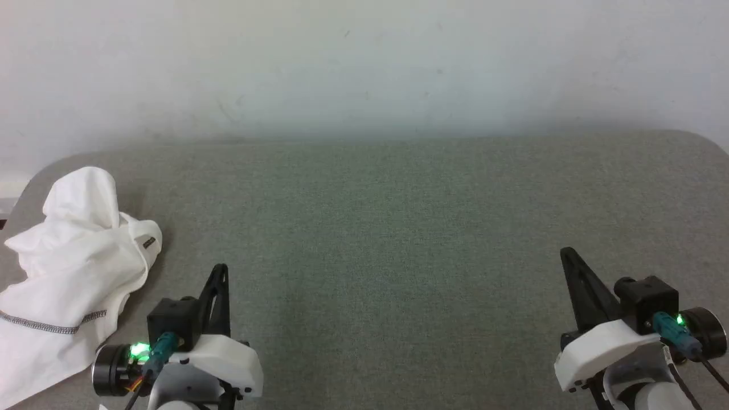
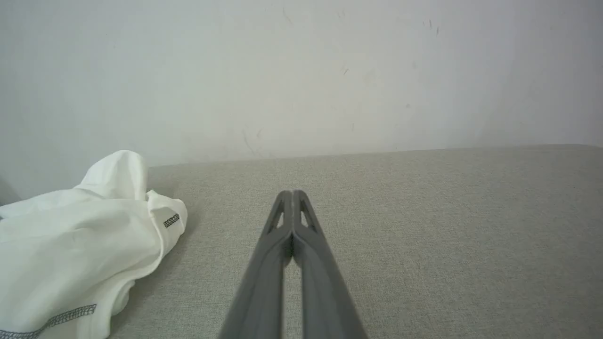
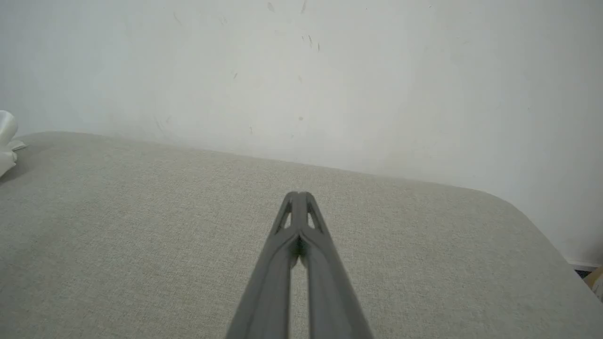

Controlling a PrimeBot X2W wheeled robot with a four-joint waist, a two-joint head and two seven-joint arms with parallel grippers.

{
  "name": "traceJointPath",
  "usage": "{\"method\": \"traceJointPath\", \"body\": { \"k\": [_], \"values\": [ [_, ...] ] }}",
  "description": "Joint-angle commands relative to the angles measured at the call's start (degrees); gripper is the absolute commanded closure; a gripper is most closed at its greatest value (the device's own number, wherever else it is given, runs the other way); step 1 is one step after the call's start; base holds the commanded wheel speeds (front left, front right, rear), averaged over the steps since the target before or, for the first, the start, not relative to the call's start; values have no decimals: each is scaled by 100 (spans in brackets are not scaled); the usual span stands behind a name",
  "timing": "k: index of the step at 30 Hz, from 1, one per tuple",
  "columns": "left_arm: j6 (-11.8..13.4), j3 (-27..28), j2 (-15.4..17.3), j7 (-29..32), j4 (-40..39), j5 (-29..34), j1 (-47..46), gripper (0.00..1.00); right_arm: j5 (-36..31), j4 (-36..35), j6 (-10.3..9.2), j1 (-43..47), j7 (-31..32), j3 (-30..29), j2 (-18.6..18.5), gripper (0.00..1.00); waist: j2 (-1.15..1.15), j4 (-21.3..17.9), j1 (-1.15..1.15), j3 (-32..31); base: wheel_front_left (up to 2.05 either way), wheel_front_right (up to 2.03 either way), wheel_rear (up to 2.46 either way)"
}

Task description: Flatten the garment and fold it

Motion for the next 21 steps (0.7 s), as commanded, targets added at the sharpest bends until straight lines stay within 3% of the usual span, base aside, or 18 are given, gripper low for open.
{"method": "traceJointPath", "body": {
  "k": [1, 21],
  "values": [
    [-47, 25, -3, 1, -29, 38, -66, 100, -42, -36, -12, -25, 3, 3, 22, 100, -1, 0, 0, 0, 0, 0, 0],
    [-47, 25, -3, 1, -29, 38, -66, 100, -42, -36, -12, -25, 3, 3, 22, 100, -1, 0, 0, 0, 0, 0, 0]
  ]
}}
